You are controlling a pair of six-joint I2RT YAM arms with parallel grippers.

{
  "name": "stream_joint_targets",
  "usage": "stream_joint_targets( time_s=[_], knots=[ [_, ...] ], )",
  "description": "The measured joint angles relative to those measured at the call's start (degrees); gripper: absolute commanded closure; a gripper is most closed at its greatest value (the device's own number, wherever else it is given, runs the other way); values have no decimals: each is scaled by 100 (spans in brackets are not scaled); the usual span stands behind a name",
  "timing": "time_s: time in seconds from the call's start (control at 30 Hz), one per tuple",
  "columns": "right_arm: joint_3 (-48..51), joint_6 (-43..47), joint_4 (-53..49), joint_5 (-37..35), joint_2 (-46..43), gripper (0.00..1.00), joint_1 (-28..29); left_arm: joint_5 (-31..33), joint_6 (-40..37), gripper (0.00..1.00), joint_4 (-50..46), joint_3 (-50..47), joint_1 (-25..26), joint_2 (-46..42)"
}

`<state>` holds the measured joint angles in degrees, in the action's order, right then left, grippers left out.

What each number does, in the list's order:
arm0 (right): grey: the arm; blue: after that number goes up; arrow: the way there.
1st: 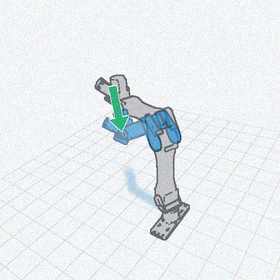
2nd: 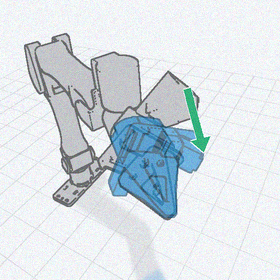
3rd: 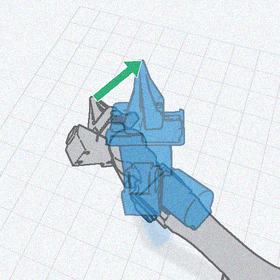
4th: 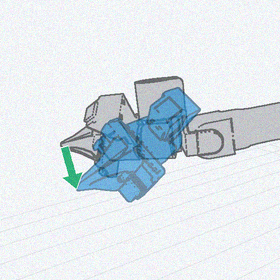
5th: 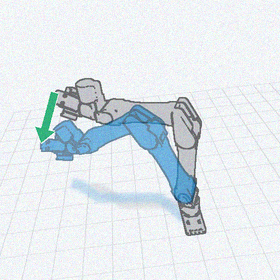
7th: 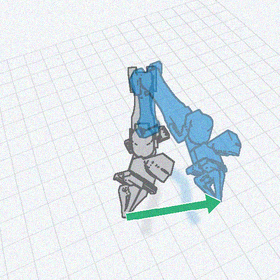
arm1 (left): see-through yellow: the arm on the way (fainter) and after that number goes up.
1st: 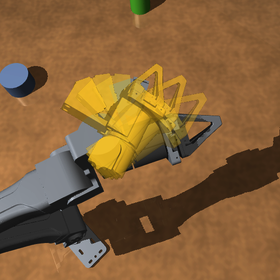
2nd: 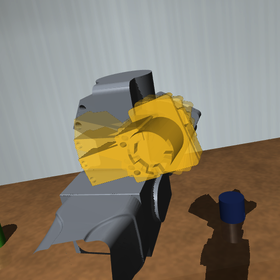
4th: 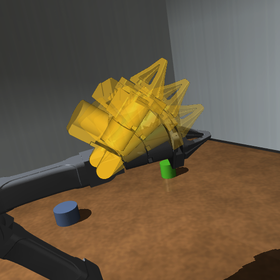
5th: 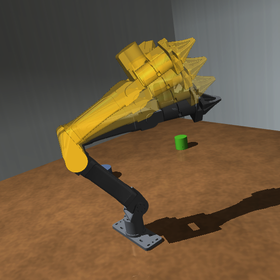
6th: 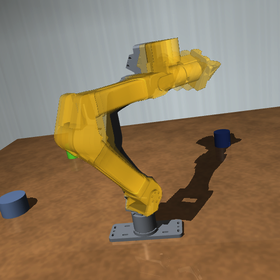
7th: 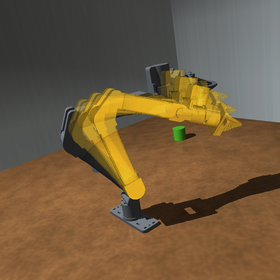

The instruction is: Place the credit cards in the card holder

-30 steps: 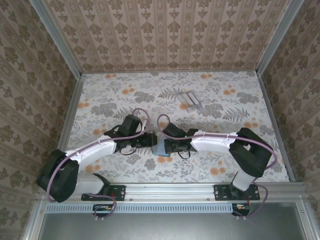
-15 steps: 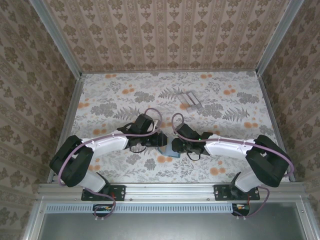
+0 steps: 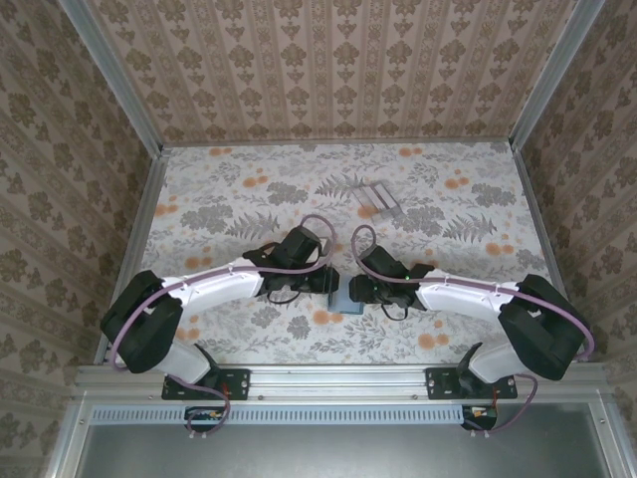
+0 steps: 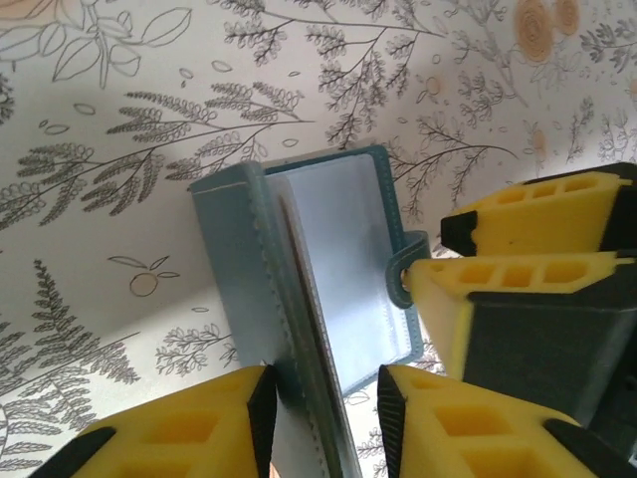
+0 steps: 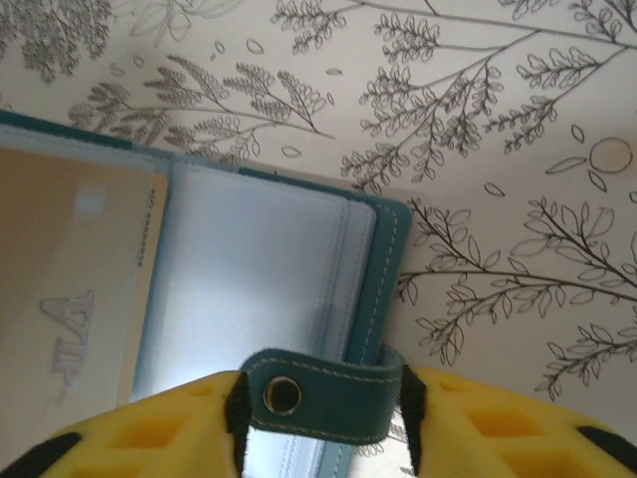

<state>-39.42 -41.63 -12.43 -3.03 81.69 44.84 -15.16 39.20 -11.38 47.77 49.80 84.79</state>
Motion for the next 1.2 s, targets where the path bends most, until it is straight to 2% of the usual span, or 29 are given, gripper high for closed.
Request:
stream_joint_targets(
  time_s=[0.17, 0.23, 0.37, 0.7, 0.93, 1.2],
  knots=[
    [-157, 245, -201, -138, 98, 46, 87, 151, 2, 69, -76, 0, 0, 0],
    [-254, 317, -195, -173, 254, 41, 127, 173, 2, 69, -105, 0, 0, 0],
    [-315, 396, -195, -289, 509, 41, 190, 175, 2, 70, -133, 0, 0, 0],
    [-323, 393, -142, -1003, 586, 51, 210, 170, 2, 69, -133, 0, 0, 0],
    [-310, 254, -149, -1613, 273, 64, 208, 122, 0, 60, -118, 2, 0, 76],
    [-122, 0, -212, -1958, 262, 65, 201, 39, 0, 56, -96, 101, 0, 229]
  ],
)
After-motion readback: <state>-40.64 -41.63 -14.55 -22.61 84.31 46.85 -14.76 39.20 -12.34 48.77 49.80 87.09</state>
